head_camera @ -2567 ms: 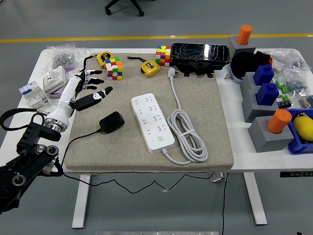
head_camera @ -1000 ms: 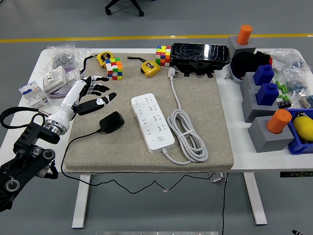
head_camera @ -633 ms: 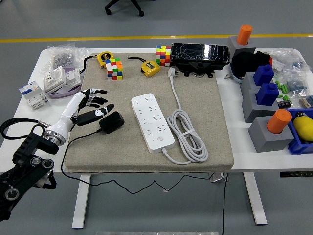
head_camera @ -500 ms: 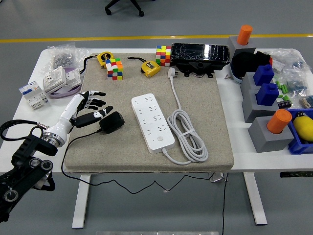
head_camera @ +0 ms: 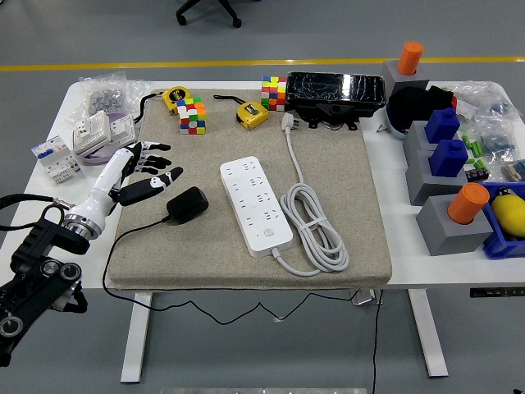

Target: Put the plug near the board,insert it into the board,press the button,pull the plug out

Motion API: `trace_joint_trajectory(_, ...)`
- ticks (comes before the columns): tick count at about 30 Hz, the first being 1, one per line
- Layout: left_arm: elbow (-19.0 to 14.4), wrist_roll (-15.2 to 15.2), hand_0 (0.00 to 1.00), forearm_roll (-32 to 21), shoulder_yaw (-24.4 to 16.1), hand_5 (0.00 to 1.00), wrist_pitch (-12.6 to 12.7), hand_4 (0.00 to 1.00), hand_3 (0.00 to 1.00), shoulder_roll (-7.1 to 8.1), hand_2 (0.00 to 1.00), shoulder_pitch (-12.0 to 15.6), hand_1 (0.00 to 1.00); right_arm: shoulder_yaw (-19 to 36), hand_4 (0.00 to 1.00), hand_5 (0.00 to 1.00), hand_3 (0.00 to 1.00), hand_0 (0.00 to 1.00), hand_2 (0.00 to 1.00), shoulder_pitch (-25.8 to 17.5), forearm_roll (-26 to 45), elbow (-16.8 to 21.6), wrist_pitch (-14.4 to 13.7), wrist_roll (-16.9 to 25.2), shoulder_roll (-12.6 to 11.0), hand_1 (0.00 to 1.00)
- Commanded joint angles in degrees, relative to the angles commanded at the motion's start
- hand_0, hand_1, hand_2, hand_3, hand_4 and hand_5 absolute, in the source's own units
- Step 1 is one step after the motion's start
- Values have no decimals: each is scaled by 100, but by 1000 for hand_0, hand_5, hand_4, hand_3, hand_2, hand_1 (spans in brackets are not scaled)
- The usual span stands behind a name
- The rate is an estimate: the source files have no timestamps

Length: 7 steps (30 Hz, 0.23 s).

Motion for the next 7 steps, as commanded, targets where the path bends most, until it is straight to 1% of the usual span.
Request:
trace_joint_trajectory(3, -43, 18, 592, 18, -94, 472, -15, 869, 727, -2, 614, -12, 629, 68, 890, 423, 547, 575, 620, 38, 14, -55, -1, 1, 30, 635)
trace_joint_trajectory(7, -98, 51, 592, 51, -193, 472, -33, 869, 727, -37, 614, 55, 629, 65, 890, 423, 547, 575, 620, 56, 74, -139, 15, -7, 93, 635)
